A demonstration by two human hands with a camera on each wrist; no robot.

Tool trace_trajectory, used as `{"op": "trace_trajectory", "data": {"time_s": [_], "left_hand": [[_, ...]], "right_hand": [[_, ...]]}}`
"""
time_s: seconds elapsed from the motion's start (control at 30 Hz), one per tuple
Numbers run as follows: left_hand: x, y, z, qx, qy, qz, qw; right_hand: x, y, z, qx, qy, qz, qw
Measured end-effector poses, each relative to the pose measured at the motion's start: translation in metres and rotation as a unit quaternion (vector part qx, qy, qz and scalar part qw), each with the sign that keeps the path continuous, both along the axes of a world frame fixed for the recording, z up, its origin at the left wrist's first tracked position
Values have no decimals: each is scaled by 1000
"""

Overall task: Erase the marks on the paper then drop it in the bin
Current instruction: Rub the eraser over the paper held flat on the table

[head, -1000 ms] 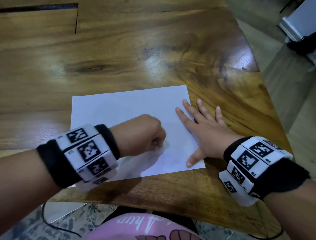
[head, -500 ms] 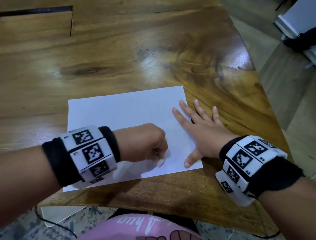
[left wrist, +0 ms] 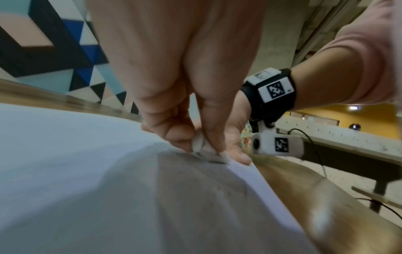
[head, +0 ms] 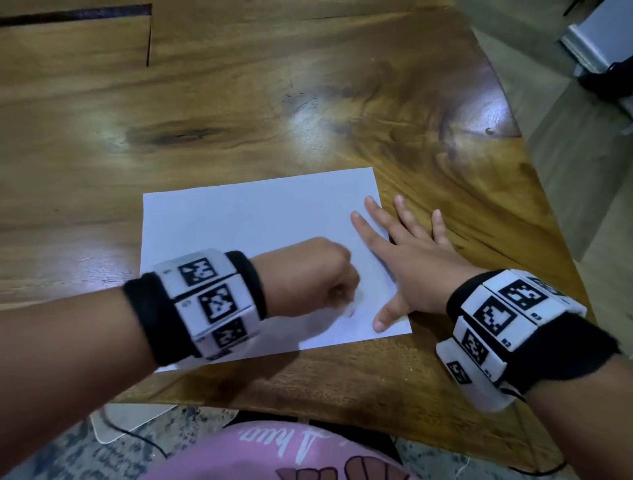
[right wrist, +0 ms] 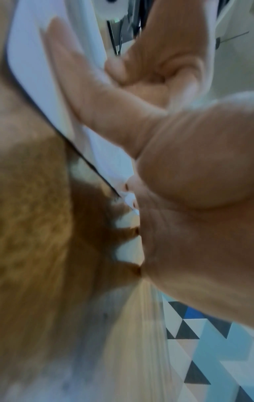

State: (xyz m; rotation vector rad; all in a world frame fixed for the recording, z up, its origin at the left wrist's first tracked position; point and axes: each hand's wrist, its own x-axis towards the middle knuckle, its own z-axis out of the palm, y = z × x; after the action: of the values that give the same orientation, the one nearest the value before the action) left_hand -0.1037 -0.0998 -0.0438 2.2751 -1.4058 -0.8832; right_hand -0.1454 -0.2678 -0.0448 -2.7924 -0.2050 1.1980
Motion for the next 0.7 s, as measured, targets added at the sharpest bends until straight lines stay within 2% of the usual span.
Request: {"op": "trace_trajectory", "data": {"time_s": [0.17, 0.3, 0.37, 0.47, 0.6, 0.7], "left_hand": [[-13, -9, -5, -42, -16, 7, 999], [-16, 13, -6, 32, 113, 23, 993], [-12, 8, -5, 15, 58, 3, 998], [-3, -10, 0, -38, -7, 28, 999], [-4, -6, -3, -56, -4, 7, 998], [-7, 19, -4, 32, 61, -6, 998]], "right_hand": [[0, 0, 2, 1, 0, 0, 1000], [0, 0, 1, 2, 1, -1, 1000], [-1, 0, 2, 2, 2, -1, 1000], [-1, 1, 3, 6, 3, -2, 1000], [0, 1, 3, 2, 2, -3, 1000], [0, 2, 3, -2, 5, -3, 1000]]}}
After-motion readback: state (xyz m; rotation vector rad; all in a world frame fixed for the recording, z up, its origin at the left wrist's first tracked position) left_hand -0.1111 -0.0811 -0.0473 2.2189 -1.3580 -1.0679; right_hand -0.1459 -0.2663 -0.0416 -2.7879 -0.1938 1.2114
